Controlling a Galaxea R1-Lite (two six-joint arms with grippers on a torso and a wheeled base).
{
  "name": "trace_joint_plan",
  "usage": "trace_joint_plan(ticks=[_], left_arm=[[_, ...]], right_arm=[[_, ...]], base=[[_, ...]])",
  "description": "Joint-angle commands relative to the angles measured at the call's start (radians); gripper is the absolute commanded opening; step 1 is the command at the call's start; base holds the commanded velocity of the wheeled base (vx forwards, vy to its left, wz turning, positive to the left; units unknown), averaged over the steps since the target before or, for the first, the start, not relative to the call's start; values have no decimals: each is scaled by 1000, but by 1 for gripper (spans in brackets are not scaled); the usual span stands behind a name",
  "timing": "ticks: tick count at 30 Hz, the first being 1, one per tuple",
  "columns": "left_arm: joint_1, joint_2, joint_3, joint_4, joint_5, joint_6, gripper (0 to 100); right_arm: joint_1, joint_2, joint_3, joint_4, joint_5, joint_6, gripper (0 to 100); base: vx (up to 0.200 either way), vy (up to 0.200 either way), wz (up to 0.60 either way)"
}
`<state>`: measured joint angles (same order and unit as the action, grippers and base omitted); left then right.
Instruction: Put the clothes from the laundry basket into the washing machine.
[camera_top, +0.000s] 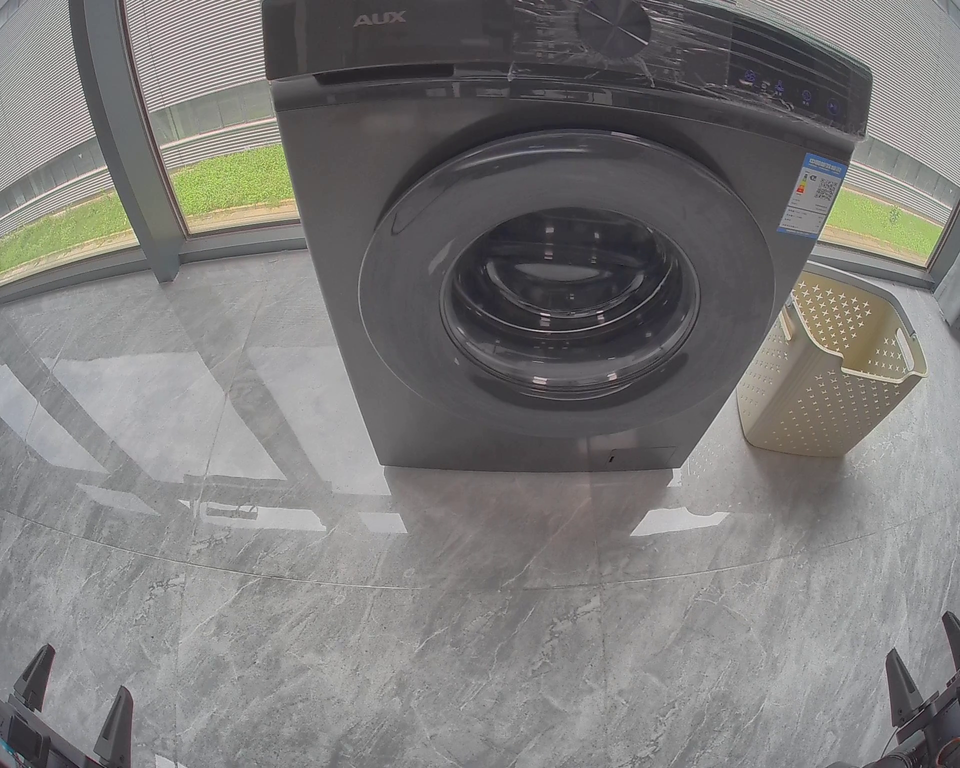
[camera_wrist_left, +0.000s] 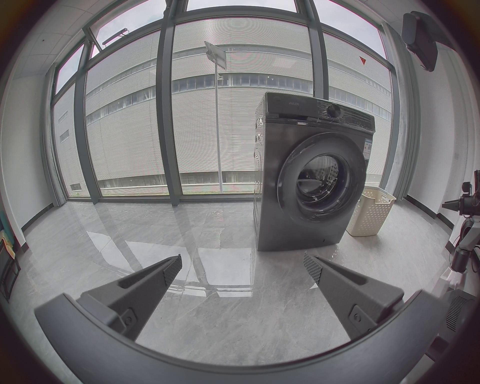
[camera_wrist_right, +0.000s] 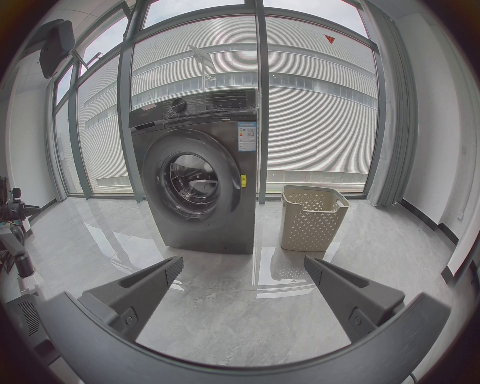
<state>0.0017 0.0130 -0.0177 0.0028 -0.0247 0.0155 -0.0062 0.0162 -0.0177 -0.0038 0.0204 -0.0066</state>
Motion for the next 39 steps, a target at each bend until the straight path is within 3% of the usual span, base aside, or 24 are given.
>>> trace_joint_plan(ticks=[1, 10, 14, 17, 21, 25, 28, 30, 34, 36, 37, 39], left_arm=[[0, -11, 15, 0, 0, 0, 100], [0, -11, 15, 0, 0, 1, 100], [0, -11, 15, 0, 0, 1, 100], [0, -11, 15, 0, -1, 4, 100], [0, -11, 15, 0, -1, 4, 100], [0, -11, 15, 0, -1, 4, 100], [0, -11, 15, 0, -1, 3, 100], [-2, -11, 15, 0, 0, 3, 100], [0, -11, 15, 0, -1, 3, 100], [0, -11, 15, 0, -1, 3, 100], [-2, -11, 15, 0, -1, 3, 100], [-2, -11, 15, 0, 0, 1, 100]], right_arm=[[2, -10, 16, 1, -4, 4, 100], [0, -9, 16, -1, 1, 7, 100], [8, 1, -67, -51, 16, 36, 100], [14, 107, -131, -41, 64, 60, 100], [14, 373, -142, -58, 213, 60, 100], [17, 640, -185, -143, 242, 63, 100], [100, 889, -197, -344, 260, 69, 100], [199, 956, -196, -410, 256, 79, 100], [373, 1078, -226, -459, 231, 157, 100], [396, 1111, -243, -461, 214, 180, 100], [416, 1167, -278, -463, 185, 224, 100], [423, 1214, -317, -469, 174, 274, 100]], base=[[0, -200, 0], [0, -89, 0], [0, 0, 0], [0, 0, 0], [200, 0, 0], [200, 0, 0], [67, 0, 0], [0, 0, 0], [0, -100, 0], [0, -200, 0], [0, -200, 0], [0, -100, 0]])
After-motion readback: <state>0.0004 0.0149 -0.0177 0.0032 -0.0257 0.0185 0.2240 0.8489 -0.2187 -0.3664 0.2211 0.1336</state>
